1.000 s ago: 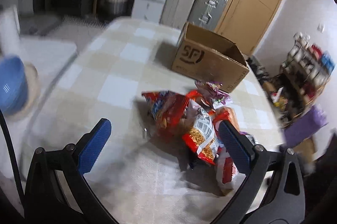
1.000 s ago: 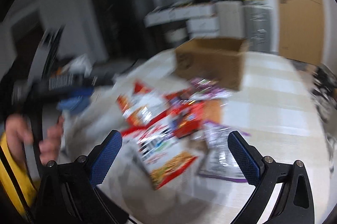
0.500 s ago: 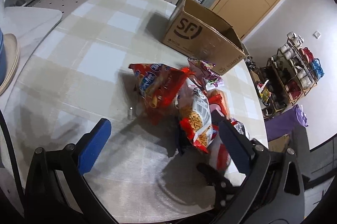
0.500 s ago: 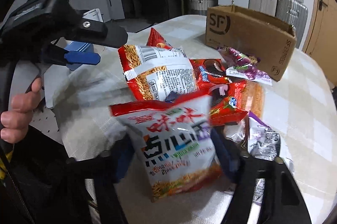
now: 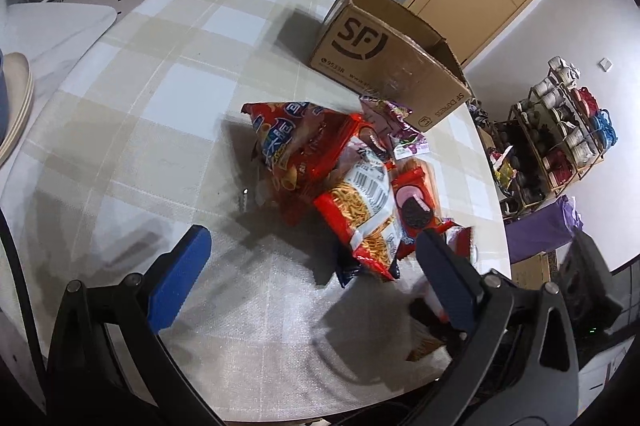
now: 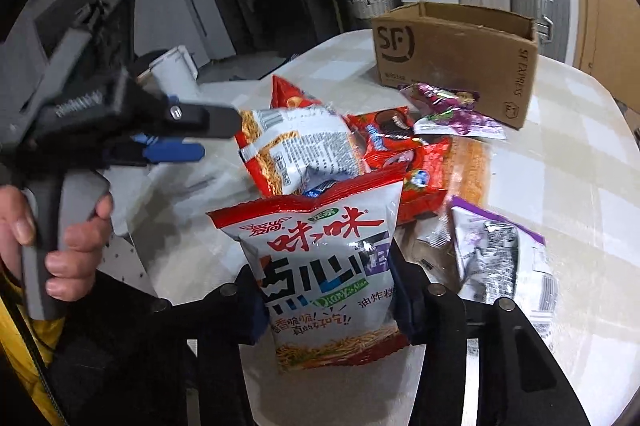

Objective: Organize snacks
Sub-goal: 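Grasp the white-and-red noodle bag with the right gripper while the left gripper grasps a red-and-white noodle bag, then lift both held noodle bags and carry them over the cardboard box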

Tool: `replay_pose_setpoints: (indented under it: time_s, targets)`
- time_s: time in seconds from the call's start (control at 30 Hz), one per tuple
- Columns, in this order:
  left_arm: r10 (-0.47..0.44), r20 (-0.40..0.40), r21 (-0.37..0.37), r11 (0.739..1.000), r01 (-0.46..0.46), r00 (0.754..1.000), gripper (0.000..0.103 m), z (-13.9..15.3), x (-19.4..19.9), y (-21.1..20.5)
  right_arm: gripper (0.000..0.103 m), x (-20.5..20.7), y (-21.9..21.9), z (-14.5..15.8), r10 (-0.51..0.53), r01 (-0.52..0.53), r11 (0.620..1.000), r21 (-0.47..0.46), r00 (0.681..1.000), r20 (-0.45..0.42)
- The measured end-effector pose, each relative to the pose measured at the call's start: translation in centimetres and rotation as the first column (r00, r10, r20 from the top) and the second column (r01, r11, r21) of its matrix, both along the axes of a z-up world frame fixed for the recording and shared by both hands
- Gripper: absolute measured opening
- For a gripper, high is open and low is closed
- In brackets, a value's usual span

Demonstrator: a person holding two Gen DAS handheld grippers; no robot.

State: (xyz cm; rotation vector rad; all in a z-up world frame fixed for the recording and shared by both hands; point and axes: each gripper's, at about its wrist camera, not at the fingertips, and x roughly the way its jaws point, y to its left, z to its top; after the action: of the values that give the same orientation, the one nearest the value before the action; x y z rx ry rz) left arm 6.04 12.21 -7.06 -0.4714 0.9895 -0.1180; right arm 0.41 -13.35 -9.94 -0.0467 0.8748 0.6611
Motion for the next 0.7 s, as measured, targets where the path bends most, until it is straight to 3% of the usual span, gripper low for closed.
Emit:
replay_pose_setpoints:
  time_s: [0.5,0.7]
  targets:
    - [-0.018,-0.042,-0.069,0.998,0.015,0.999,0.101,-1.8,3.8,-5.0,0.049,-1.2,-2.4,1.6,-0.044,0.043,0.996,0.074,0.999,0.010]
    - [0.044,-0.071,-0.113,0.992,-0.052,0.996,0.096,-2.7,5.0,-5.2,0.049,-1.2,-3.3,1.6,-0.058,0.057,0.993,0.100,0.998,0.005]
